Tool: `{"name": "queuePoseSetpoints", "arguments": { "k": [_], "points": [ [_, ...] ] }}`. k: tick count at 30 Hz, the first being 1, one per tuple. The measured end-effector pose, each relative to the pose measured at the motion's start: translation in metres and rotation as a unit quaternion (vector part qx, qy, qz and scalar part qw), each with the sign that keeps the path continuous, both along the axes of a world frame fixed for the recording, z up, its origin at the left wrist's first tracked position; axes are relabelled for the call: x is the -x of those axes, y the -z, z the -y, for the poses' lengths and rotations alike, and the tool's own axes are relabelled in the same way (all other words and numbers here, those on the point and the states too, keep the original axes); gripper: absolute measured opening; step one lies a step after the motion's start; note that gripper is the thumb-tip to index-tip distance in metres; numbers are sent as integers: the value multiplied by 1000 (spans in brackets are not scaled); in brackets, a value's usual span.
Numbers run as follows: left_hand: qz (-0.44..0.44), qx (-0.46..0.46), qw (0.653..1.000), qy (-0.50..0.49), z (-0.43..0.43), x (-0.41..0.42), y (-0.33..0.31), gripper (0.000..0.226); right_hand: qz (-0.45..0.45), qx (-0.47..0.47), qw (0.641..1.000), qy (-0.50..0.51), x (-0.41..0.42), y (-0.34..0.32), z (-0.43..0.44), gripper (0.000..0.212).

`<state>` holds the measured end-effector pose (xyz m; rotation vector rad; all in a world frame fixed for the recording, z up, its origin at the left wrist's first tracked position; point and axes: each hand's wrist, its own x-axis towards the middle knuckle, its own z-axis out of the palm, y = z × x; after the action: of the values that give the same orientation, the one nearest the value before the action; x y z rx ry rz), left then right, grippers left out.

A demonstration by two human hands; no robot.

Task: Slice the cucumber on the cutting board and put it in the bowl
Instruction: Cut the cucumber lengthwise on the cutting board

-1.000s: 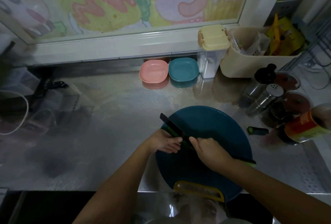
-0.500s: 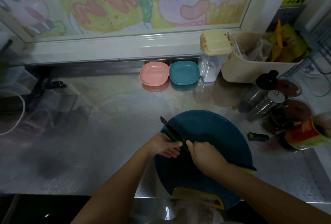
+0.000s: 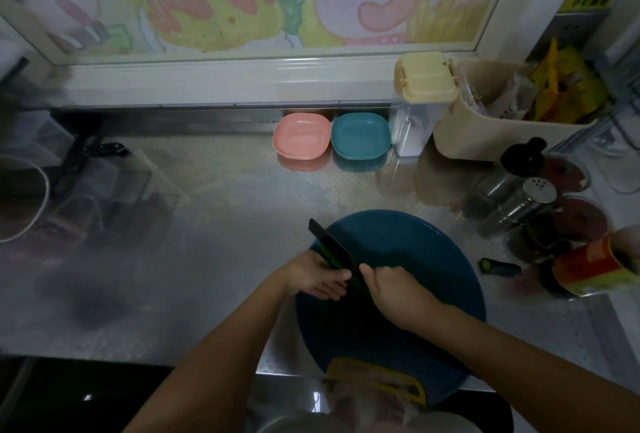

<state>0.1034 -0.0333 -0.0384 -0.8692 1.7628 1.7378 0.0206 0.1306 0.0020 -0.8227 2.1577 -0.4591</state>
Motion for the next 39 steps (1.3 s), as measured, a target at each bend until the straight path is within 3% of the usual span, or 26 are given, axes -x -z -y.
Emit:
{"name": "queuePoseSetpoints", "arguments": {
  "k": [8, 12, 19, 24, 32, 39],
  "points": [
    [11, -4, 1000, 2, -1, 1, 2, 34, -75, -36, 995, -50, -8, 17, 12, 44],
    [12, -10, 1000, -11, -1, 1, 2, 42, -145, -97, 980, -94, -11, 16, 17, 52],
    [16, -18, 999, -27, -4, -2, -3, 40, -156, -121, 972, -129, -10, 8, 14, 36],
    [18, -27, 998, -63, -5, -3, -4, 30, -214, -145, 944, -205, -10, 5, -2, 39],
    [30, -26, 996, -80, -10, 2, -8, 23, -177, -130, 944, -246, 14, -1, -37, 56],
    [44, -33, 995, -88, -14, 2, -12, 20, -203, -116, 942, -242, 4, 2, -40, 47]
  ]
}}
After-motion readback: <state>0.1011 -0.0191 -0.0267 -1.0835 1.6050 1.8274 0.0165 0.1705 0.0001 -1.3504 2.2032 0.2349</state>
